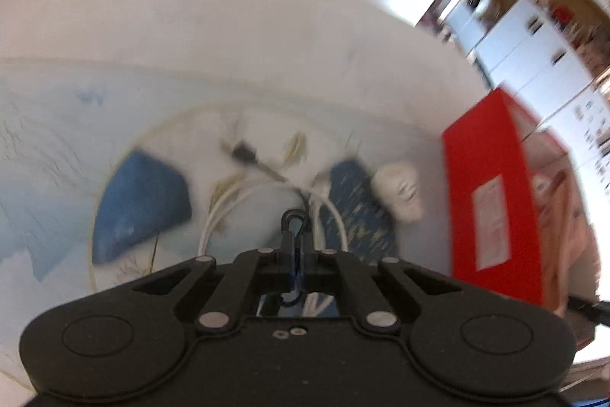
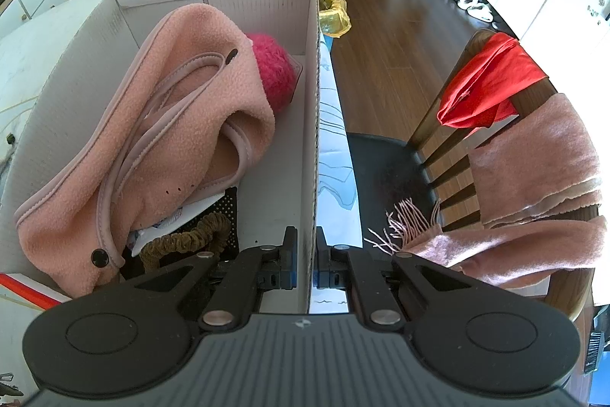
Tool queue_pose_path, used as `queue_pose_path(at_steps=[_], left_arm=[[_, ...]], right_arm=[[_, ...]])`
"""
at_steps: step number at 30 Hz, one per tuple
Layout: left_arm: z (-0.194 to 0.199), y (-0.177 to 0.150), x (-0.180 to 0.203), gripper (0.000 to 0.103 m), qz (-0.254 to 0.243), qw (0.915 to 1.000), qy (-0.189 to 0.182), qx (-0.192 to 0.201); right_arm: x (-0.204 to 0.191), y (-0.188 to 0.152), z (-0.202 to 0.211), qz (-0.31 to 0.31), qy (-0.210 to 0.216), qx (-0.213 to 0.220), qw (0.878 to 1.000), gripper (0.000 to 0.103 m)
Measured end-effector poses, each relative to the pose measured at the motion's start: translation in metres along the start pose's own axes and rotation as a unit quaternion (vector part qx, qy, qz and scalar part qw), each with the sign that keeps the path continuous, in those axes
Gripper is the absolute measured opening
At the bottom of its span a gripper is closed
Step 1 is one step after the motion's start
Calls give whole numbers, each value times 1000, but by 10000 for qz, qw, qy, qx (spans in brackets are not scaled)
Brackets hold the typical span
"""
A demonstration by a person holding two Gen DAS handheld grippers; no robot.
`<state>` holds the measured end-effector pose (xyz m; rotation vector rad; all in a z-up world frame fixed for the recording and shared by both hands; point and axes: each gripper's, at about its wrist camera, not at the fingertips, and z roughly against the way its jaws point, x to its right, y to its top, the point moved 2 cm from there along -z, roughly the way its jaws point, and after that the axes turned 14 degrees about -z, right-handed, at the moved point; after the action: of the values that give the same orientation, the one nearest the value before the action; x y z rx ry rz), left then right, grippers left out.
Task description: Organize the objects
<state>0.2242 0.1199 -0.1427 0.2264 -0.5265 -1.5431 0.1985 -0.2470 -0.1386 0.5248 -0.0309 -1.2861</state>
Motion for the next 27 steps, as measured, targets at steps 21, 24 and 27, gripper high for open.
queue_pose_path(at_steps=[21, 24, 27], left_arm=[[13, 10, 6, 15, -320, 9995, -50, -6], [6, 7, 8, 24, -367, 9993, 15, -45], [2, 6, 13, 43, -527, 9985, 144, -95]], right_arm=[[-1, -2, -1, -13, 48, -5, 10000, 7], [-2, -2, 0, -9, 49, 0, 10000, 7], [-2, -2, 0, -7, 60, -4, 10000, 7]])
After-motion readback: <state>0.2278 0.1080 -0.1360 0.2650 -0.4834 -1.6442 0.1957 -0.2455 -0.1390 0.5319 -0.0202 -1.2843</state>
